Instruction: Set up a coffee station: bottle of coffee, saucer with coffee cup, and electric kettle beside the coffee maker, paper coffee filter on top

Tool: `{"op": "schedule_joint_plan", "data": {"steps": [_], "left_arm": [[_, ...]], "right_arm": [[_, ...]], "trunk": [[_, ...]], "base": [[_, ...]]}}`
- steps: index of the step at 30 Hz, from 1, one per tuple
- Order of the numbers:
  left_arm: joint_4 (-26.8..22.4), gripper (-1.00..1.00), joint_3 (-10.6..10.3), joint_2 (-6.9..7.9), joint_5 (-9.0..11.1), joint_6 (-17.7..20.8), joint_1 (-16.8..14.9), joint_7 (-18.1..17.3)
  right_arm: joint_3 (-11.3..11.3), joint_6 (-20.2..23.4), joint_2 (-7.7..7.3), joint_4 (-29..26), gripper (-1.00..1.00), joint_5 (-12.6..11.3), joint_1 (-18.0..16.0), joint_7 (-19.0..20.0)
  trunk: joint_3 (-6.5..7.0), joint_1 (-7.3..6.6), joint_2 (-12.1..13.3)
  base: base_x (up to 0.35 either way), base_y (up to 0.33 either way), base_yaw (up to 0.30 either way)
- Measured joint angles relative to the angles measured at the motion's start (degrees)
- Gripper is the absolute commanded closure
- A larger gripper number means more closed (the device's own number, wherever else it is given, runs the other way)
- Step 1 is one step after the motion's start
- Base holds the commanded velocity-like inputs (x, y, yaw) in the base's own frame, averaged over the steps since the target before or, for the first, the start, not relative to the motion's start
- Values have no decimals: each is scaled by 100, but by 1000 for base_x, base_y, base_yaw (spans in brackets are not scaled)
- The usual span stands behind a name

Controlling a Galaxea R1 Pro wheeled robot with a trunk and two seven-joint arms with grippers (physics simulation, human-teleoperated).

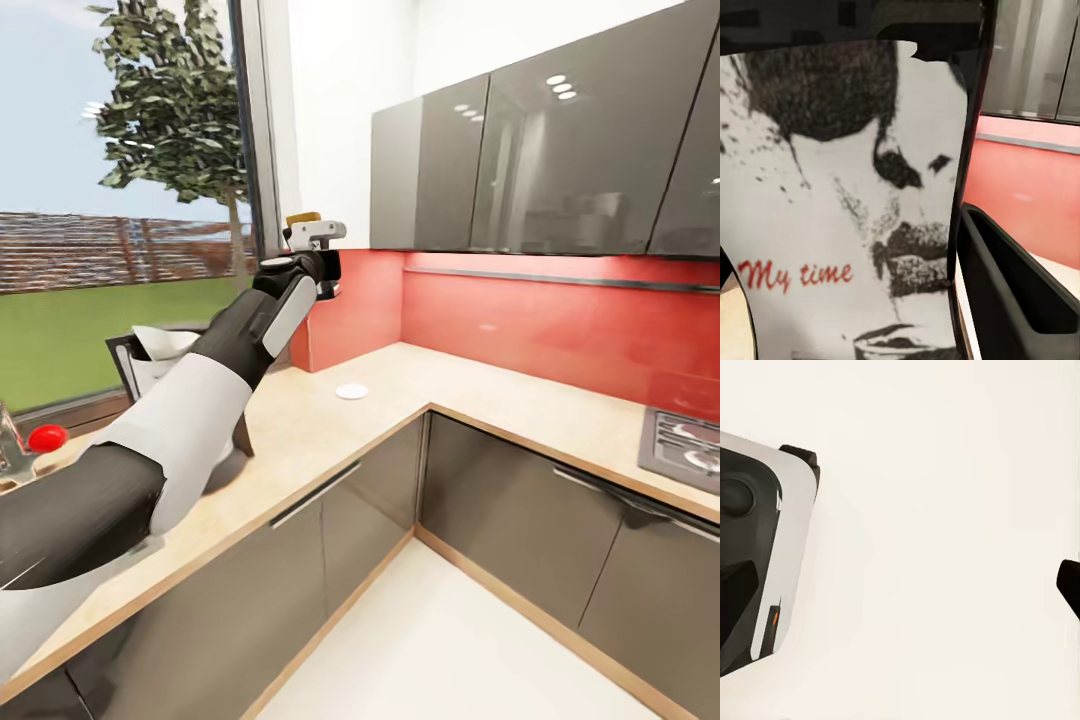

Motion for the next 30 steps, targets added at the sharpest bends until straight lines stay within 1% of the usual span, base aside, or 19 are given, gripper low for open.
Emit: {"op": "schedule_joint_plan", "data": {"steps": [5,13,21,30], "left_arm": [[-2,100,0,0,-4,0,0,0],[0,100,3,0,-7,0,0,-1],[0,100,0,0,-8,0,0,-3],[0,100,3,0,-4,-1,7,-1]], "right_arm": [[0,1,0,0,-100,0,0,-7],[-1,-1,0,1,-100,0,0,-3],[-1,-1,0,1,-100,0,0,-9],[7,0,2,1,-100,5,0,15]], "trunk": [[0,2,0],[0,2,0],[0,2,0],[0,2,0]], "base": [[51,-27,230],[2,-201,99],[0,-52,225],[0,-257,45]]}}
